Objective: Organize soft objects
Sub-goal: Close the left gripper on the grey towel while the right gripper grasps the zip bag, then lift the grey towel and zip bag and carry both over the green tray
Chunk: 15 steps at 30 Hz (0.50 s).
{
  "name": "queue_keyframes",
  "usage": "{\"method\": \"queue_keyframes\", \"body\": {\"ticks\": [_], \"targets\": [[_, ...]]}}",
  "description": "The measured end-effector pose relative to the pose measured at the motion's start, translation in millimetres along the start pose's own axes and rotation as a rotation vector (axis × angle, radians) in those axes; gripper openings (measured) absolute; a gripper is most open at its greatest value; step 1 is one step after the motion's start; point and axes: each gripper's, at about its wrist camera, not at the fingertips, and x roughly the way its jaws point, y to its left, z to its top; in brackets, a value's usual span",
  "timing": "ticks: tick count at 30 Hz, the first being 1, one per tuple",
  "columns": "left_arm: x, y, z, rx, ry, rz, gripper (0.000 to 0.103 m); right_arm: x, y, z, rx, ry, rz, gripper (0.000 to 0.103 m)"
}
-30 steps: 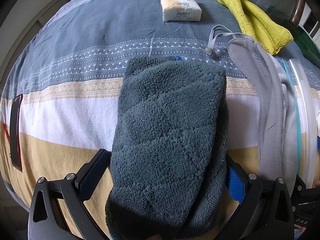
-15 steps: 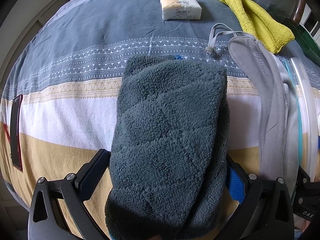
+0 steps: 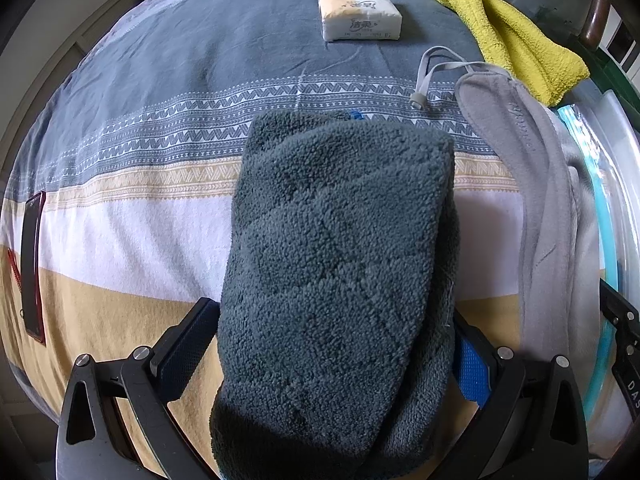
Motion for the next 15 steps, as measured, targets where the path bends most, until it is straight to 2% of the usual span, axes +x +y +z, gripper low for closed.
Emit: {"method": "queue_keyframes", "body": {"ticks": [4, 6, 11, 13, 15], "targets": [[-0.3, -1.9, 0.3, 0.003, 0.0, 0.002, 0.1, -2.8, -5.3, -2.3, 0.002, -0.003, 0.014, 0.021], [-2.2, -3.8, 0.5, 0.007, -0.004, -0.002, 0.095, -2.9, -6.2, -1.2, -0.004, -0.003, 0.025, 0.012], [-10.7, -12.7, 1.9, 0.035, -0.025, -0.012, 0.07, -2.6, -6.6, -0.8, -0.005, -0.001, 0.039, 0.008], [-14.5, -15.3, 3.3, 0.04, -0.027, -0.011, 0.053, -3.2, -6.8, -0.8, -0.008, -0.001, 0.042, 0.007], [-19.0, -15.3, 6.0, 0.035, -0.028, -0.004, 0.042, -4.9, -7.2, -0.9, -0.009, -0.001, 0.047, 0.006]]}}
